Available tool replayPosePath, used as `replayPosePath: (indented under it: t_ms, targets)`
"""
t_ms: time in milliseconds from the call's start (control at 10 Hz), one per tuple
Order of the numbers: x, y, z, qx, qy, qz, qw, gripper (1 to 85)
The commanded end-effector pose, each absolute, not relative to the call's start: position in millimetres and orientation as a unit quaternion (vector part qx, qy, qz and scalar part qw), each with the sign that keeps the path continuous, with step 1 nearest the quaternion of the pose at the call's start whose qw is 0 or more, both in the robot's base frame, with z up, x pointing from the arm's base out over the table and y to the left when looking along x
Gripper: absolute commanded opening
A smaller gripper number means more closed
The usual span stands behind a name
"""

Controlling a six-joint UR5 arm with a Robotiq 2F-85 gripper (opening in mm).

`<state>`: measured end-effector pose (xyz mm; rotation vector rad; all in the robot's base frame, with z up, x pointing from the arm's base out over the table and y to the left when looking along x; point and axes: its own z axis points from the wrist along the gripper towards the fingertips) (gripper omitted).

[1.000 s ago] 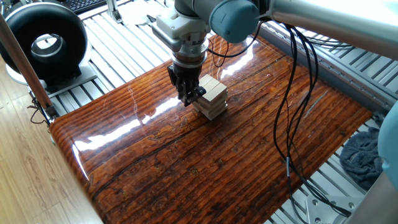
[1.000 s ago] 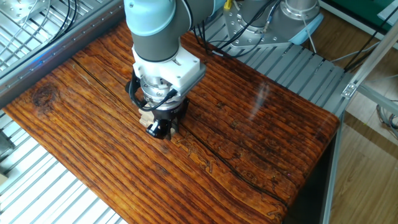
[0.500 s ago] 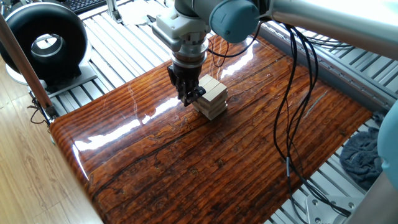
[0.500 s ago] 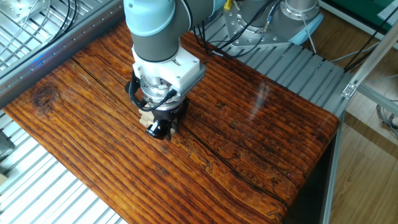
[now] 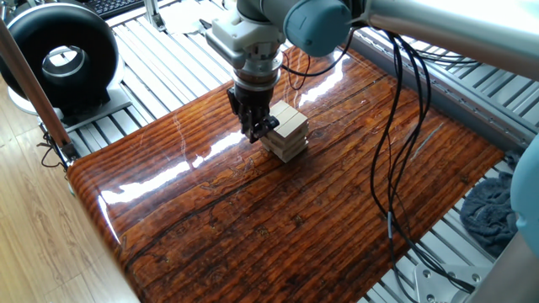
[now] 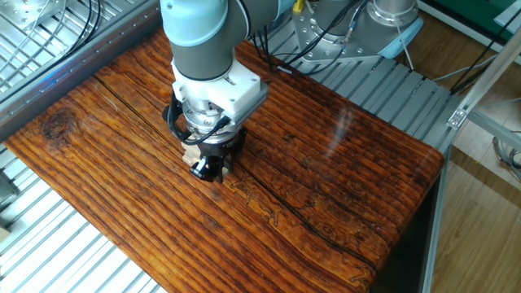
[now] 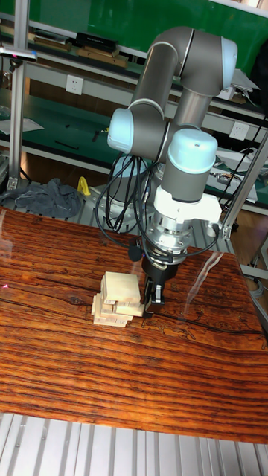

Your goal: Play Jenga

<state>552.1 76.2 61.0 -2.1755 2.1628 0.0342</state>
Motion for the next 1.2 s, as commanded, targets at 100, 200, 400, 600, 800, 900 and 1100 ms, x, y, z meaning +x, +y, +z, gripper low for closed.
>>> replayPosePath:
  t_ms: [100,200,400,600,800,900,1100]
  targets:
    - [553.1,78.2,62.9,-0.706,0.707,0.015,0.042,8.3]
    - [553.2,78.8,63.0,-0.706,0.707,0.016,0.042,8.0]
    - [554.7,79.0,62.4,-0.707,0.706,0.015,0.043,7.7]
    - [556.2,81.1,62.5,-0.707,0.706,0.015,0.046,7.3]
    - [556.9,81.5,62.8,-0.707,0.706,0.015,0.047,7.0]
    - [557.5,81.6,62.8,-0.707,0.706,0.014,0.047,6.7]
    - [558.3,81.6,63.0,-0.707,0.706,0.014,0.048,6.0]
